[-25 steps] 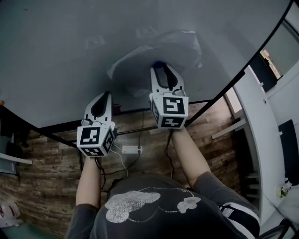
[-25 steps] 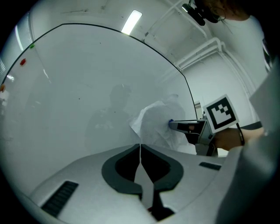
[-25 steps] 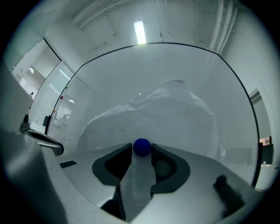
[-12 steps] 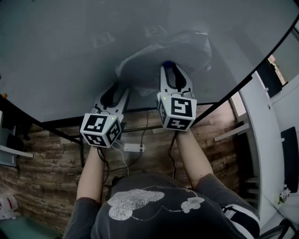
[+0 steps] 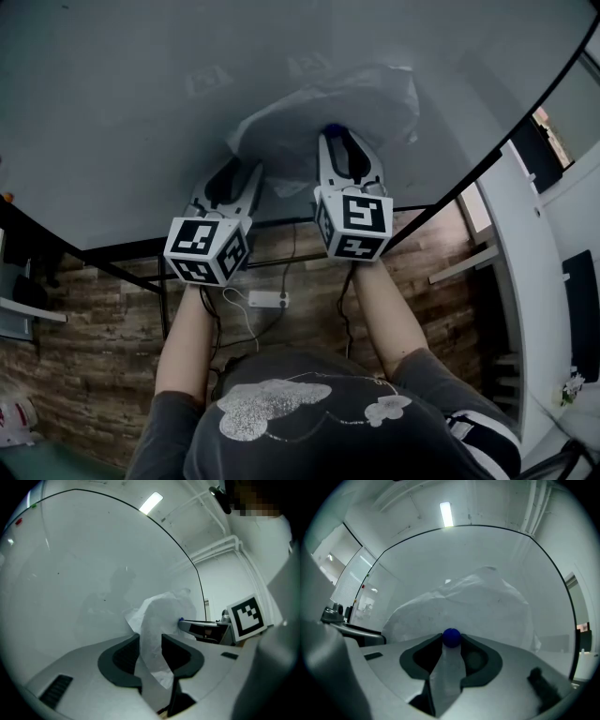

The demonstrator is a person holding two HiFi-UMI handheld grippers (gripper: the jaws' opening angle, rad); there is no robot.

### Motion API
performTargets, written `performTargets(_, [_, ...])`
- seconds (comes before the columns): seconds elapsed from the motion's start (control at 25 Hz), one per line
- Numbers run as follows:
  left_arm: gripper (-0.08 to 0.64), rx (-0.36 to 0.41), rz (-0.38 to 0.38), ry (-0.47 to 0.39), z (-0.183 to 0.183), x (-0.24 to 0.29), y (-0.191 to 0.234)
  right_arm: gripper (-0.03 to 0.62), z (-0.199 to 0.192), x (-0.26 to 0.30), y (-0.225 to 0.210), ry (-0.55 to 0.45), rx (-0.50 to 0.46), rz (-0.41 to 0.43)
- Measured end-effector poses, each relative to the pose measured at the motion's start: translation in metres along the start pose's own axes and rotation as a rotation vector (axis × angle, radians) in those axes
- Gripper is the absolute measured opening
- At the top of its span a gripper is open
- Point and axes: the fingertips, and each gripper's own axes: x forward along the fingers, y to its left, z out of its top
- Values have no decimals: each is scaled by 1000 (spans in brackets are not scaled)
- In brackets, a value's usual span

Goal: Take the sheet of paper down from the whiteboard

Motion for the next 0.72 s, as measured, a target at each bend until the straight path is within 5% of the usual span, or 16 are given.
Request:
performTargets(0.48, [21,6,97,-5,5,3,16,130,0,1,0,-1,16,-12])
performTargets(0.72, [12,3,70,-35,8,-2,14,130,0,0,-1,-4,9,-10])
